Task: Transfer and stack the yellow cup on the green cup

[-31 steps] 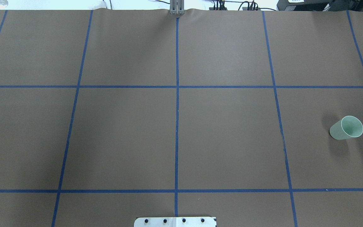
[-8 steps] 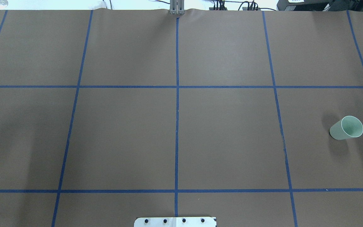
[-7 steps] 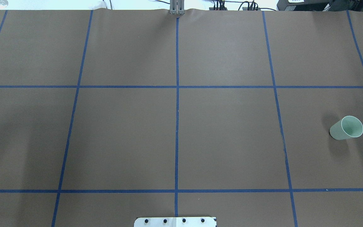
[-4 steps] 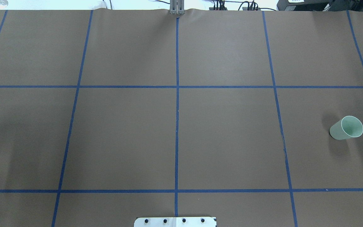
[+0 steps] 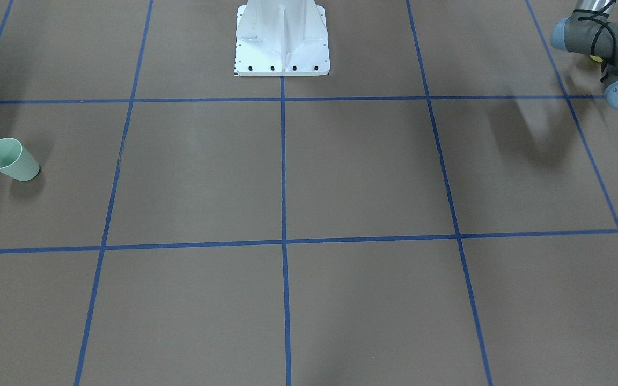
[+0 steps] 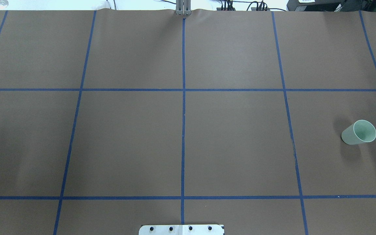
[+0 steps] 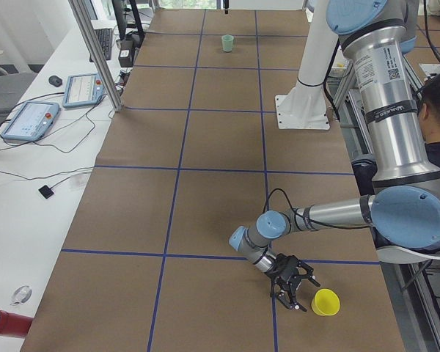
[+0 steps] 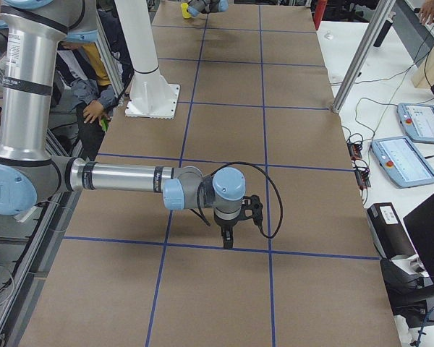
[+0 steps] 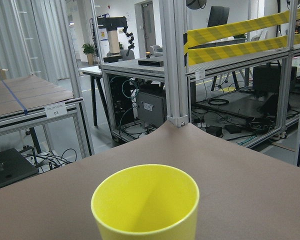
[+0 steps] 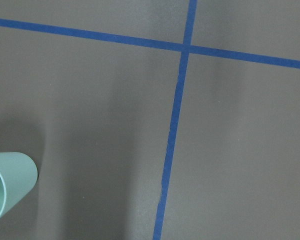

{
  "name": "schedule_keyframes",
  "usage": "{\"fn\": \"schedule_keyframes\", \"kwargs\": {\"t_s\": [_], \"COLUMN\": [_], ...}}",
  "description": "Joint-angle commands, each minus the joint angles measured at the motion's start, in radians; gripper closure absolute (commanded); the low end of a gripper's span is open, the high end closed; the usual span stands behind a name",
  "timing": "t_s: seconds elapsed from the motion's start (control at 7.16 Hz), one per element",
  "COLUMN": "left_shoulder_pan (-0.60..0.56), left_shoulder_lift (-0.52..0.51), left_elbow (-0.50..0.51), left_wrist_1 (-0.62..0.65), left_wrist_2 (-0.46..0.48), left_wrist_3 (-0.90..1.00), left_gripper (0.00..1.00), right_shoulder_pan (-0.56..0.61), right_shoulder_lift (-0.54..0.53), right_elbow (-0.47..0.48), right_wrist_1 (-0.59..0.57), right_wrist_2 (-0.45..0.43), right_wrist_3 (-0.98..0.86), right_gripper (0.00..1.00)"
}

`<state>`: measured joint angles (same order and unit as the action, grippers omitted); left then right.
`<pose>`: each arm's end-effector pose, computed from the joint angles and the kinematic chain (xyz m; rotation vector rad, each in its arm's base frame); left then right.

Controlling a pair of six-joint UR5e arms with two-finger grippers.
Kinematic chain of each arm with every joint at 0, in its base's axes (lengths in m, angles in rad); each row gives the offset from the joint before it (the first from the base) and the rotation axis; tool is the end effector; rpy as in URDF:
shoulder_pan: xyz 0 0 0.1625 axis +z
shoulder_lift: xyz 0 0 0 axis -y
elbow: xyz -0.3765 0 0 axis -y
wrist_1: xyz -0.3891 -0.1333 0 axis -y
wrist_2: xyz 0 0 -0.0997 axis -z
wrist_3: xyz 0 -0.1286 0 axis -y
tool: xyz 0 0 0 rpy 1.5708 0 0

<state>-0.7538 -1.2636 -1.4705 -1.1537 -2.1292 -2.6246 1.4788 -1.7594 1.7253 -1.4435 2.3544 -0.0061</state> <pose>0.1238 -0.2056 0.8228 -0.4732 -1.0313 -1.8730 0.0032 -0.4281 0.6270 0.0547 -0.7866 -0.1295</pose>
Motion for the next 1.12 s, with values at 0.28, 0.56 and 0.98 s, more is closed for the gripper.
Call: {"fn": "schedule_keyframes", "kwargs": {"t_s": [0.28,0.56,0.98], "left_shoulder_pan": [0.054,0.054,0.054], "left_shoulder_lift": [0.001,0.001,0.001], "left_elbow": [0.056,0.085,0.127], "left_wrist_1": [-0.004,-0.007,-0.012], "left_wrist_2": [-0.117,-0.117,-0.117], "left_wrist_3": [-0.038,-0.038,-0.038], "left_gripper": [0.00,0.00,0.00], "right_shoulder_pan": [0.000,0.000,0.000], "right_shoulder_lift": [0.000,0.000,0.000], "right_elbow": [-0.001,-0.001,-0.001], "right_wrist_1": [0.000,0.000,0.000], "right_wrist_2": [0.000,0.002,0.002], "right_wrist_3": [0.000,0.000,0.000], "right_gripper": [0.00,0.00,0.00]}}
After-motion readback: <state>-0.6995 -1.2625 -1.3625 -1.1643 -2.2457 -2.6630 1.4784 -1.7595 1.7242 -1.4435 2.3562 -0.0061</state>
